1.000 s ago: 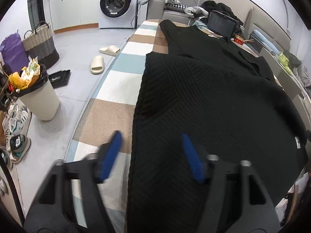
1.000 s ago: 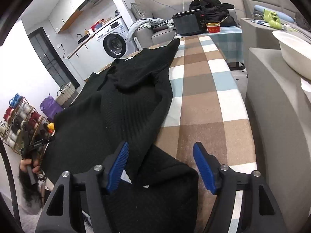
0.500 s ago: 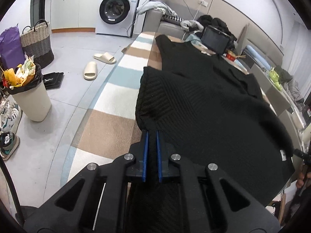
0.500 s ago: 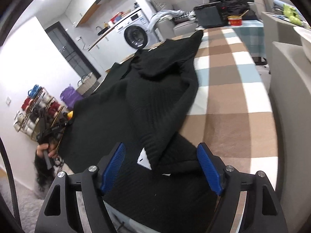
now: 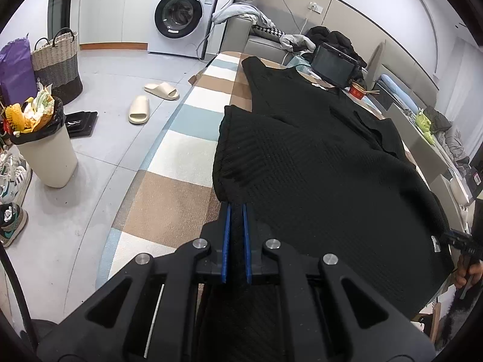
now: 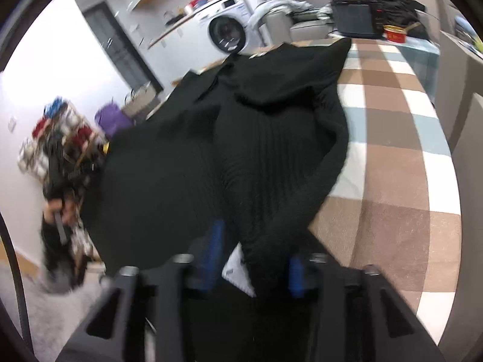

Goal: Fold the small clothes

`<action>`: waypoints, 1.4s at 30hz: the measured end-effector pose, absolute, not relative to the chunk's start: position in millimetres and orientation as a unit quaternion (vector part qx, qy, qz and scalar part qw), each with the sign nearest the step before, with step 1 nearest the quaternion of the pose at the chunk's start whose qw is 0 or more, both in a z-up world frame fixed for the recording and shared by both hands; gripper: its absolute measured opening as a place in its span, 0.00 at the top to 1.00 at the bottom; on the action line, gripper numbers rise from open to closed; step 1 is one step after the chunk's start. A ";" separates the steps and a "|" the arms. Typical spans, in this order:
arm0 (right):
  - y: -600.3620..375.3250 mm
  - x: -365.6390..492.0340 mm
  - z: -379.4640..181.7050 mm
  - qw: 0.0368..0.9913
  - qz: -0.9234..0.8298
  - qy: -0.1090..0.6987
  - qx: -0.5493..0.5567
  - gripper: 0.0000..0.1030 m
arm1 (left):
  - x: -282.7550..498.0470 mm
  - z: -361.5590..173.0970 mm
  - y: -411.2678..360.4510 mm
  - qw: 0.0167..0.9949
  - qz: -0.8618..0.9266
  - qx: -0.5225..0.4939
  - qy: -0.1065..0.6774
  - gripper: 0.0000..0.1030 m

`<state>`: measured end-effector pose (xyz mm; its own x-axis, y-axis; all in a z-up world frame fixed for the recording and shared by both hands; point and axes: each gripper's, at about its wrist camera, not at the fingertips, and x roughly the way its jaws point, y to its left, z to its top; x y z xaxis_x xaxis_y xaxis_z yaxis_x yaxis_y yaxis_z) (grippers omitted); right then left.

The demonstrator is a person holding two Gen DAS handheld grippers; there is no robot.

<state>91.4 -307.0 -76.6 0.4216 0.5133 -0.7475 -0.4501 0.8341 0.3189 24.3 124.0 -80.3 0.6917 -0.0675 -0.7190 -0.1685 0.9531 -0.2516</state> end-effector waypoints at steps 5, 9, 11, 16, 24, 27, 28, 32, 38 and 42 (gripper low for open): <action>-298.6 86.2 -79.3 0.859 0.250 0.447 -0.017 0.89 | 23.8 -77.6 123.6 0.911 0.024 -0.149 0.385 0.95; -318.2 83.2 -57.2 0.871 0.277 0.403 0.051 0.92 | 17.8 -66.7 126.8 0.916 0.017 -0.160 0.367 0.95; -334.8 82.5 -44.9 0.860 0.315 0.380 0.128 0.92 | 12.1 -55.7 125.3 0.923 0.016 -0.153 0.352 0.95; -370.9 88.2 -29.9 0.835 0.343 0.325 0.281 0.93 | -0.4 -25.9 127.3 0.937 0.013 -0.153 0.313 0.95; -383.4 114.7 -28.4 0.846 0.299 0.278 0.344 0.93 | 10.7 -0.6 145.9 0.944 0.008 -0.181 0.274 0.95; -378.4 132.8 -28.0 0.855 0.275 0.287 0.334 0.93 | 28.8 5.3 153.0 0.944 0.014 -0.188 0.271 0.95; -378.1 138.9 -28.4 0.857 0.269 0.292 0.330 0.93 | 37.3 6.0 155.0 0.943 0.014 -0.191 0.270 0.95; -370.4 171.1 -30.3 0.874 0.221 0.316 0.296 0.93 | 77.9 3.0 154.6 0.941 0.017 -0.187 0.280 0.95; -356.7 219.6 -58.2 0.871 0.154 0.403 0.234 0.86 | 142.6 -27.8 142.5 0.928 0.030 -0.175 0.327 0.95; -354.4 216.1 -72.4 0.861 0.143 0.446 0.198 0.61 | 169.2 -60.9 141.0 0.902 0.040 -0.177 0.392 0.90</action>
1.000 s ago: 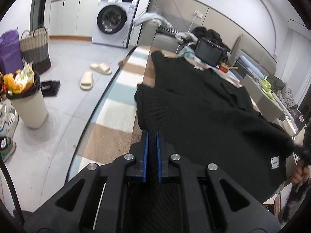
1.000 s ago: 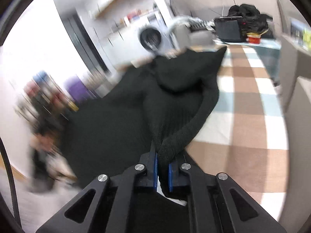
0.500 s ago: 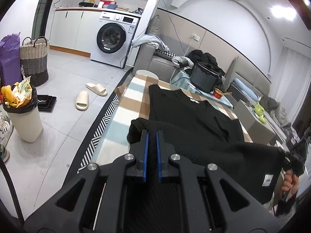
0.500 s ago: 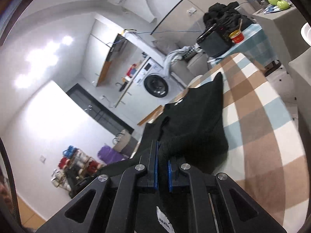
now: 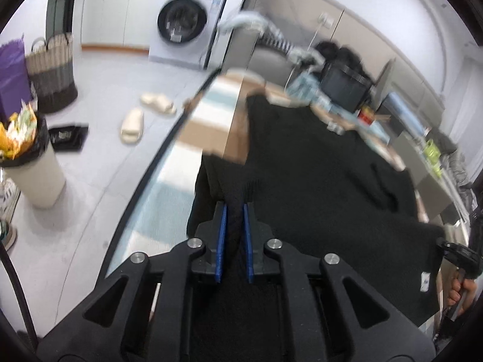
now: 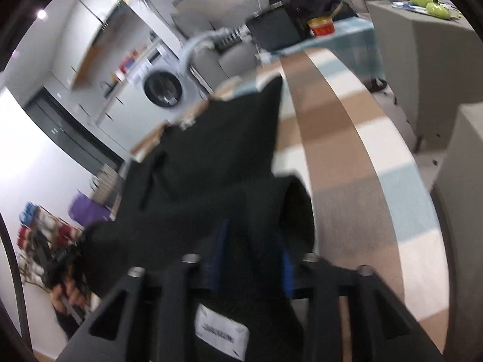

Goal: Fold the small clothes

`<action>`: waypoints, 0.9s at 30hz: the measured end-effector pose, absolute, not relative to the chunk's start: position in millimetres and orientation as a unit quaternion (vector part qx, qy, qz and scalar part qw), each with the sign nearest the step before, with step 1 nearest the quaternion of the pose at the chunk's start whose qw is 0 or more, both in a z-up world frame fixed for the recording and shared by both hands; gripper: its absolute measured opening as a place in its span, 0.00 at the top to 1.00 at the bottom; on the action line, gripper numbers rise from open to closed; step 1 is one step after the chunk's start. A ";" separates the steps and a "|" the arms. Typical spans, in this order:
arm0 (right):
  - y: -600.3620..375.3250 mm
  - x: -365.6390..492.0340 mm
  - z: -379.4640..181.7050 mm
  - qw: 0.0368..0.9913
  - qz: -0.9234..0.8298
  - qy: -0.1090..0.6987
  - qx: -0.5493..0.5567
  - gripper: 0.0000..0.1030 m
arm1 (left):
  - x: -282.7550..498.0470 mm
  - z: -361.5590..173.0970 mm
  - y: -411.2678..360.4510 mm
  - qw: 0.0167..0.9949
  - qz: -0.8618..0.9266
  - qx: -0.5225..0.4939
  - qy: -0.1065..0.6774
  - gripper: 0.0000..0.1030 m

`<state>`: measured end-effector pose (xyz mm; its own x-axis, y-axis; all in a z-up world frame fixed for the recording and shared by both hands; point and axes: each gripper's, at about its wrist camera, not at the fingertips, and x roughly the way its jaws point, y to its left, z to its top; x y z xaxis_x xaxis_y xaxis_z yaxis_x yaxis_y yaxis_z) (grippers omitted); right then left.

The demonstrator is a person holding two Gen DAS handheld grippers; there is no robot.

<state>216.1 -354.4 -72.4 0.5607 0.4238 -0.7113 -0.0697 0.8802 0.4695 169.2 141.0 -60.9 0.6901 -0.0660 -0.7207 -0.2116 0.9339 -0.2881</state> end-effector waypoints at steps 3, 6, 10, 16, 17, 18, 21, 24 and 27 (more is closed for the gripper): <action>-356.7 200.7 -72.6 0.872 0.130 0.444 0.156 0.43 | 177.8 -76.5 138.0 0.898 0.047 -0.162 0.406 0.62; -363.4 196.2 -74.9 0.879 0.114 0.440 0.143 0.38 | 190.1 -86.6 134.1 0.897 0.050 -0.151 0.412 0.48; -366.7 211.9 -79.9 0.874 0.119 0.442 0.161 0.37 | 216.6 -99.6 127.4 0.891 0.047 -0.150 0.426 0.47; -349.1 236.9 -84.0 0.868 0.130 0.450 0.162 0.38 | 239.9 -106.4 117.2 0.891 0.030 -0.155 0.425 0.67; -345.5 240.4 -84.4 0.869 0.134 0.450 0.159 0.39 | 241.3 -106.5 113.0 0.893 0.028 -0.146 0.425 0.70; -342.7 242.0 -83.9 0.871 0.134 0.446 0.155 0.43 | 240.5 -106.0 109.6 0.895 0.029 -0.135 0.424 0.72; -337.1 245.8 -85.2 0.867 0.148 0.448 0.159 0.59 | 237.1 -105.8 98.7 0.899 0.020 -0.110 0.422 0.78; -328.8 245.9 -87.6 0.866 0.155 0.454 0.142 0.69 | 230.0 -105.1 96.7 0.899 0.012 -0.105 0.424 0.78; -320.6 242.4 -86.4 0.868 0.160 0.455 0.117 0.70 | 220.0 -103.0 92.0 0.899 0.005 -0.096 0.428 0.78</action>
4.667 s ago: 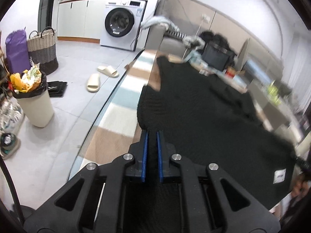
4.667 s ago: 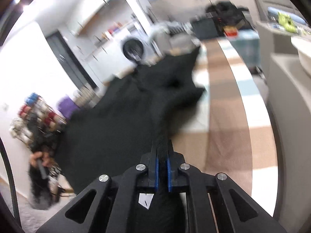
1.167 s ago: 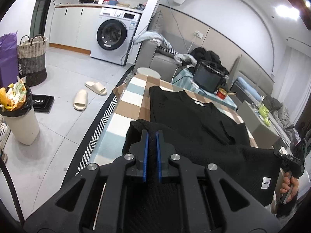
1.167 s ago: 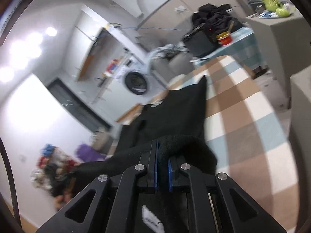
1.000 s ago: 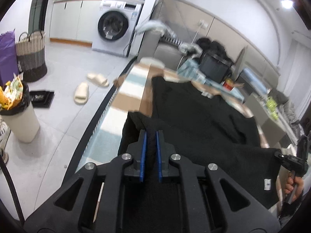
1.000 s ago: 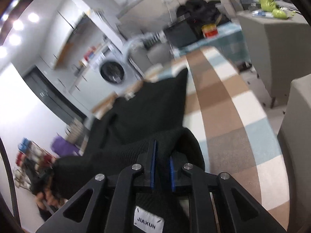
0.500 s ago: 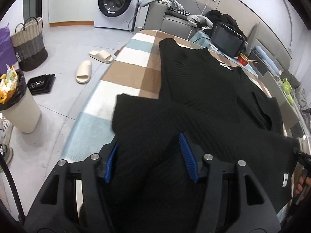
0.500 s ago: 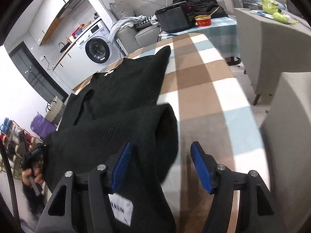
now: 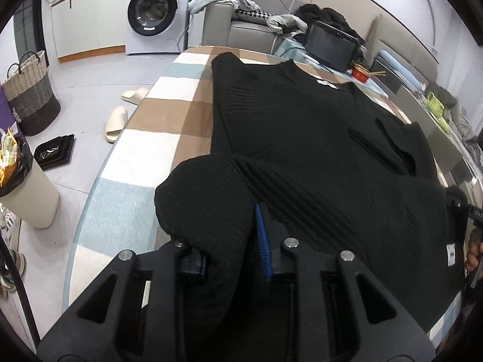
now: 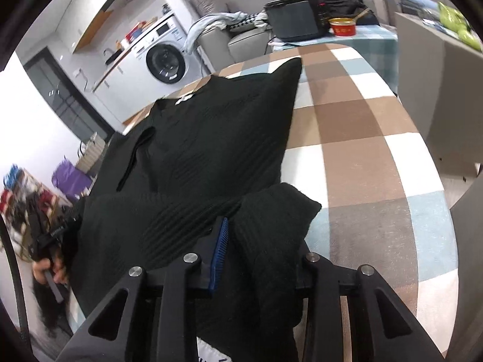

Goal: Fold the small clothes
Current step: 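Lay the folded hem down and open both tools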

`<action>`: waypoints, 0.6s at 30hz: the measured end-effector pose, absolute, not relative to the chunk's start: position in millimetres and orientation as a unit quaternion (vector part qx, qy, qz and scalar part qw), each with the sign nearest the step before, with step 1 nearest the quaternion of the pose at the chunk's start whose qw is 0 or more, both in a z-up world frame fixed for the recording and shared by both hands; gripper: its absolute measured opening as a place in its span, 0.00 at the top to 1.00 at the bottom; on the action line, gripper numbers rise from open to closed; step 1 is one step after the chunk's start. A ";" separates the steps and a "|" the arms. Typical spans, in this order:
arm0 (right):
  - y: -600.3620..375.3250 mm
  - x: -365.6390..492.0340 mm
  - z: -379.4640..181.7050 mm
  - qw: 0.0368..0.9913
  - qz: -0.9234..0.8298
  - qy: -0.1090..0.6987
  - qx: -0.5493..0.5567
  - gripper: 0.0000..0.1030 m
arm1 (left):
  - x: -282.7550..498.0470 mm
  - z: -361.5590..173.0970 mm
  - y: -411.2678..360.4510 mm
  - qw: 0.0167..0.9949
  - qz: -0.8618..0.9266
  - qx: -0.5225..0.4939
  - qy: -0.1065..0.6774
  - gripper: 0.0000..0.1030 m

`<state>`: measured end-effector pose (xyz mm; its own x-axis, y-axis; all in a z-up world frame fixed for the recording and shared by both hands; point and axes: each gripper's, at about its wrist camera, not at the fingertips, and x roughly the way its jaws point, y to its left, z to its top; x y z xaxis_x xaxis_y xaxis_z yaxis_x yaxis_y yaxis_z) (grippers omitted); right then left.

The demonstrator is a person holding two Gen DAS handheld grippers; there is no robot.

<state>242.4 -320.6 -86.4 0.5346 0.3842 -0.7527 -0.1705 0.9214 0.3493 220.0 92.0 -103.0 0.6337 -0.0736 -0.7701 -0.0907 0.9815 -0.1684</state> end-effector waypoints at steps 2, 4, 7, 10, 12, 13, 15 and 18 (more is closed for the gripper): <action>-319.2 239.5 -86.8 0.868 0.162 0.456 0.113 0.70 | 210.5 -101.5 86.8 0.898 -0.001 -0.086 0.431 0.78; -321.1 236.8 -87.4 0.867 0.164 0.456 0.118 0.70 | 199.8 -99.9 83.6 0.898 -0.004 -0.083 0.433 0.78; -324.1 227.9 -88.3 0.866 0.165 0.457 0.119 0.70 | 176.0 -98.0 79.3 0.898 -0.006 -0.080 0.433 0.78; -327.8 214.7 -88.9 0.866 0.168 0.455 0.119 0.70 | 151.9 -95.0 79.2 0.898 -0.004 -0.081 0.432 0.78; -331.8 204.3 -89.5 0.866 0.170 0.454 0.125 0.70 | 133.6 -92.7 83.6 0.899 0.000 -0.087 0.430 0.78; -333.6 197.9 -89.3 0.866 0.170 0.453 0.127 0.70 | 128.9 -91.9 85.7 0.899 0.003 -0.089 0.429 0.78; -334.5 186.4 -89.3 0.867 0.170 0.452 0.124 0.69 | 114.5 -89.8 90.5 0.900 0.008 -0.091 0.427 0.78; -340.9 175.5 -89.7 0.868 0.164 0.452 0.127 0.66 | 96.2 -85.3 96.6 0.903 0.017 -0.093 0.420 0.78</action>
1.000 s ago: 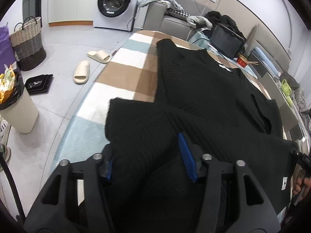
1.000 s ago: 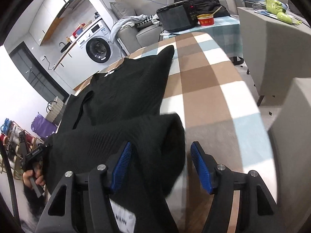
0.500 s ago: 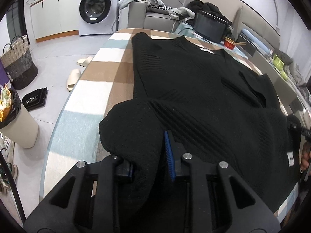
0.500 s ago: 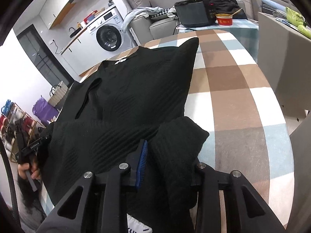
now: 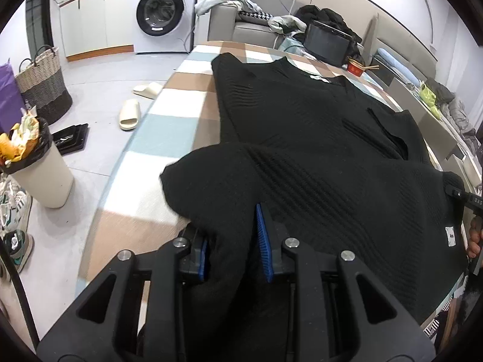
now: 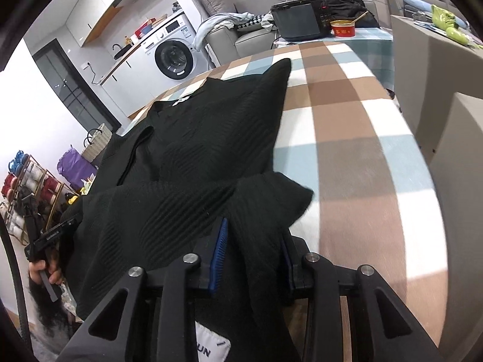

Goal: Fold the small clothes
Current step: 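Lay the folded hem down and open both tools, then pinch the folded hem with both tools, press it flat, then open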

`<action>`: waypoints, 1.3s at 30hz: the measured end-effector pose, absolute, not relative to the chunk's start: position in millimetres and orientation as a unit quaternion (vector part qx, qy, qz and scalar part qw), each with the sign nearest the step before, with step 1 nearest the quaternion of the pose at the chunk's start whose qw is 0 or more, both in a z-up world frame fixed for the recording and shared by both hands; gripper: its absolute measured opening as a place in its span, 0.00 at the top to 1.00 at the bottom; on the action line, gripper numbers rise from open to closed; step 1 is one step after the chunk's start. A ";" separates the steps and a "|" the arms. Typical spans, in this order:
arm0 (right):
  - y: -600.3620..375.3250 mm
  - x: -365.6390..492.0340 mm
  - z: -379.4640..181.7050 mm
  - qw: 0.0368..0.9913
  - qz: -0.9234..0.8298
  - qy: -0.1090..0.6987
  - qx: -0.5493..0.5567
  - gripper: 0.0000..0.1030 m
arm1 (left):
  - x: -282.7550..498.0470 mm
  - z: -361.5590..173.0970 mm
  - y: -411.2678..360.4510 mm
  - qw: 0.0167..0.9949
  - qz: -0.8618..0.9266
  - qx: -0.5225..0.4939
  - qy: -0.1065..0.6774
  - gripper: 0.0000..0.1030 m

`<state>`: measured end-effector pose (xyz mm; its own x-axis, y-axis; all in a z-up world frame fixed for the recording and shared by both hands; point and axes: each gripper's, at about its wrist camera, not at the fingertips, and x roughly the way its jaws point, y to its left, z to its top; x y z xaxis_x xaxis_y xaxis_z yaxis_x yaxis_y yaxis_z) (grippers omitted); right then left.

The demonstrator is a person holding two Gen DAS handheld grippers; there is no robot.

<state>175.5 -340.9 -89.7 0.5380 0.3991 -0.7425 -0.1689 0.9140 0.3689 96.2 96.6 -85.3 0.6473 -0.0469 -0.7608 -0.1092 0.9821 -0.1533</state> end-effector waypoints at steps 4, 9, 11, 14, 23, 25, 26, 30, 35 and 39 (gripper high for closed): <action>-361.8 156.1 -80.2 0.871 0.157 0.440 0.152 0.58 | 74.9 -74.9 103.0 0.907 0.033 -0.099 0.407 0.74; -384.0 129.1 -74.3 0.867 0.179 0.434 0.168 0.50 | 49.1 -60.3 121.0 0.910 0.041 -0.132 0.390 0.61; -384.7 121.6 -78.6 0.862 0.187 0.441 0.167 0.48 | 40.4 -56.9 127.3 0.912 0.043 -0.138 0.384 0.58; -378.2 116.9 -88.7 0.853 0.202 0.455 0.155 0.48 | 30.7 -57.9 133.1 0.907 0.050 -0.143 0.392 0.57; -342.6 90.9 -76.1 0.837 0.287 0.461 0.072 0.52 | 18.1 -65.6 132.3 0.901 0.055 -0.137 0.407 0.55; -340.8 90.4 -76.0 0.837 0.295 0.456 0.073 0.52 | 20.3 -67.0 130.8 0.901 0.055 -0.138 0.408 0.55; -341.0 91.4 -76.9 0.836 0.298 0.454 0.078 0.52 | 22.6 -68.4 129.5 0.900 0.052 -0.140 0.410 0.55; -342.4 103.6 -88.9 0.835 0.287 0.461 0.094 0.52 | 25.4 -72.0 125.3 0.897 0.051 -0.134 0.418 0.55; -343.4 114.7 -93.4 0.851 0.249 0.456 0.078 0.95 | 28.9 -75.1 123.8 0.894 0.054 -0.128 0.425 0.55; -362.2 105.6 -62.3 0.879 0.251 0.378 0.142 0.96 | 28.9 -75.9 125.1 0.893 0.051 -0.127 0.429 0.55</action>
